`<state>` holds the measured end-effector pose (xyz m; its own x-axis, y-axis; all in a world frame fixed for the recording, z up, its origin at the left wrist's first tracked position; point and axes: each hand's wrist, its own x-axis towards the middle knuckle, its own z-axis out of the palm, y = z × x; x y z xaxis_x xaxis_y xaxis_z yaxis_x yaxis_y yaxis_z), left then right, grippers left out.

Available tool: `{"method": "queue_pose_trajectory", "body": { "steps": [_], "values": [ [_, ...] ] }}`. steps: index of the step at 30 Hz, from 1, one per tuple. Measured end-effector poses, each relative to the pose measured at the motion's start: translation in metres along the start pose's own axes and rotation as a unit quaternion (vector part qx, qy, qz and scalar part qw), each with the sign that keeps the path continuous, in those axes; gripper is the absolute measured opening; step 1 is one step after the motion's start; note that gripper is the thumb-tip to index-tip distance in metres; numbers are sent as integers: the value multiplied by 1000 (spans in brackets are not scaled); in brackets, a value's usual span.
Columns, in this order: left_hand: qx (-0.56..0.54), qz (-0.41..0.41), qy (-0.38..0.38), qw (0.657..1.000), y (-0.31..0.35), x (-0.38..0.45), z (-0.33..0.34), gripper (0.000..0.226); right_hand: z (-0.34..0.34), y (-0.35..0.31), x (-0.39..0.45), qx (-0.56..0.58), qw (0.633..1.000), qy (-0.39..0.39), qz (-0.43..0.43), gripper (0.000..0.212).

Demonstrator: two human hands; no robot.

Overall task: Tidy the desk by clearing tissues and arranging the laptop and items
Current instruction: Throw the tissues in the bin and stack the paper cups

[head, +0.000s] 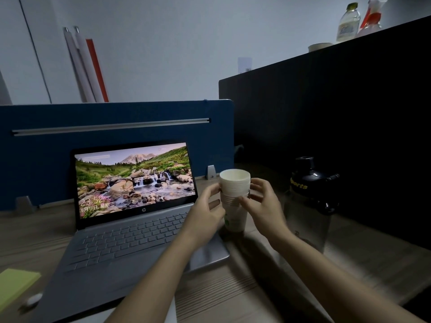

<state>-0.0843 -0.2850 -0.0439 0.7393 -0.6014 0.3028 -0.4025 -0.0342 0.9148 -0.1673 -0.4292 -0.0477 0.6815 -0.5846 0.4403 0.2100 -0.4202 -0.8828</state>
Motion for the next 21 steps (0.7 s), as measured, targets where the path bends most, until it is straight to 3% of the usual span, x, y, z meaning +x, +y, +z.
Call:
{"method": "queue_pose_trajectory", "body": {
  "steps": [10,21],
  "values": [
    [32,-48,-20,998,-7,-20,3,67,-2,17,-20,-22,999,-32,33,62],
    [87,-47,-25,995,-11,-42,-7,54,-12,34,-47,-61,993,-61,76,70]
  ]
}}
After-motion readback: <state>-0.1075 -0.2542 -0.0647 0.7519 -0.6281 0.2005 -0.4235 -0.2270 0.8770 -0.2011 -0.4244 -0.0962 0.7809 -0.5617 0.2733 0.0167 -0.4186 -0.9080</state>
